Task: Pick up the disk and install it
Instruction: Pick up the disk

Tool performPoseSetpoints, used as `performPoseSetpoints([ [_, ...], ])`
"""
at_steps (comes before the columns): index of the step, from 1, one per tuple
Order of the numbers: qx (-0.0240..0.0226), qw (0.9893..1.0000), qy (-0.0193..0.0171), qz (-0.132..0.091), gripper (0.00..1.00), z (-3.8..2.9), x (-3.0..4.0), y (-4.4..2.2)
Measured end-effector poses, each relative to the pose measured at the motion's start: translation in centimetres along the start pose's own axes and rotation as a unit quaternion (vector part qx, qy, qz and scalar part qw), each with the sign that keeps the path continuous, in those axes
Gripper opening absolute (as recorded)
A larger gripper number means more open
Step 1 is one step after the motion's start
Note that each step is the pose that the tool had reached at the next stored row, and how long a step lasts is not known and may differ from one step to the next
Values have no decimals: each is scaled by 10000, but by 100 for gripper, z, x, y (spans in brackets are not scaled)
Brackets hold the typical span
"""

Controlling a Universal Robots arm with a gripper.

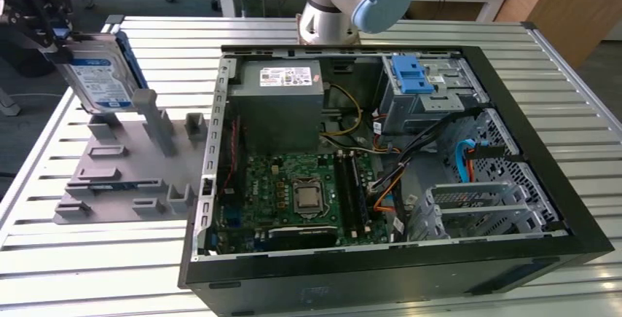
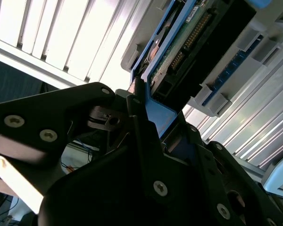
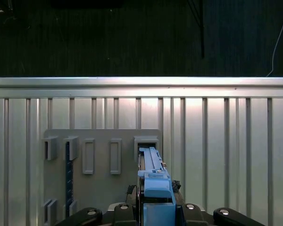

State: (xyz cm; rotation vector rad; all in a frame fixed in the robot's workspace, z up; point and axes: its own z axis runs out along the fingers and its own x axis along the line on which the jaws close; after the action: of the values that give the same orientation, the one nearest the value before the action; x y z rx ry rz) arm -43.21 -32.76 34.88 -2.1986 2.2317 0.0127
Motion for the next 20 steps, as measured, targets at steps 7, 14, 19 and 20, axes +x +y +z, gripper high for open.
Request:
performPoseSetpoints([
  [7,0,10000,0,0,36,-32,0,0],
  [14,0,10000,0,0,36,-71,-1,0],
  [19,-1,10000,0,0,36,-111,-1,0],
  [20,-1,10000,0,0,36,-122,-2,0],
])
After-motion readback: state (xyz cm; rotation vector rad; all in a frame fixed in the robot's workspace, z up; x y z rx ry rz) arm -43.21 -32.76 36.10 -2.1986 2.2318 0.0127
